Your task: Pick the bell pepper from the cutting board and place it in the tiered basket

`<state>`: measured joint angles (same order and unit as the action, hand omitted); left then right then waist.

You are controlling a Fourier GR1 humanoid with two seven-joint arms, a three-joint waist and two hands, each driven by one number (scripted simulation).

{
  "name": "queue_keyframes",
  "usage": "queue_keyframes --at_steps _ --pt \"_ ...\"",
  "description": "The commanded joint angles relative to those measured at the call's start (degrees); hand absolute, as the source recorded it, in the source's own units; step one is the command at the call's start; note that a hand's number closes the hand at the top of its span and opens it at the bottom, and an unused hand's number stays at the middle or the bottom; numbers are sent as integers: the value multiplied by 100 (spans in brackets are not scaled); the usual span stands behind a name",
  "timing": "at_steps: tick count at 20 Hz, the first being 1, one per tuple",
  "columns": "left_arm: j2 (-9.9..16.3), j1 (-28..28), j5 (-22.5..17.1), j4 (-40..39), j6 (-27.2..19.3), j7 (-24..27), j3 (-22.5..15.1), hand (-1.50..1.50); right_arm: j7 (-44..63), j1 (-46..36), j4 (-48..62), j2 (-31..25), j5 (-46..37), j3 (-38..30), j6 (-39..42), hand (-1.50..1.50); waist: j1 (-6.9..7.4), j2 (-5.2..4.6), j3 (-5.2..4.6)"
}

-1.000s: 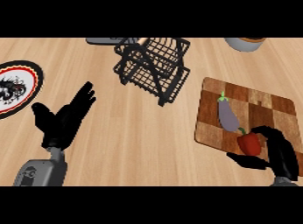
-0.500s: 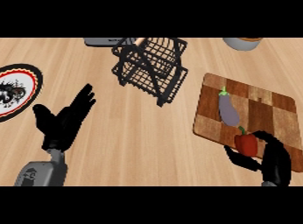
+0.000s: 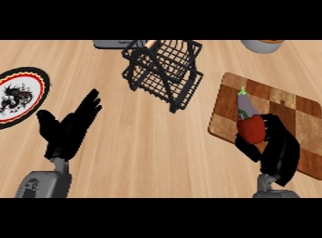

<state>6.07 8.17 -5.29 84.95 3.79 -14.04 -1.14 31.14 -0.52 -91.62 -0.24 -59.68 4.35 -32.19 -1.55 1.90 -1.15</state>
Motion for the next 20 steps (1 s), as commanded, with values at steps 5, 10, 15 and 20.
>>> queue_keyframes --at_steps 5,10,15,20 --pt "-29 66 -12 28 28 -65 -53 0 2113 -845 -1094 23 -1676 886 883 150 87 -16 10" --pt "-103 147 -15 -18 80 -76 -154 0 3485 -1890 -1360 23 -2363 1324 2317 150 210 -53 28" --pt "-94 231 -9 -45 138 -1 -171 0 4782 -3465 -1129 23 -2498 1376 3302 150 454 -129 60" --pt "-177 357 42 -50 128 -116 -295 0 5330 -4887 -420 22 -2251 931 3865 150 502 -167 85"
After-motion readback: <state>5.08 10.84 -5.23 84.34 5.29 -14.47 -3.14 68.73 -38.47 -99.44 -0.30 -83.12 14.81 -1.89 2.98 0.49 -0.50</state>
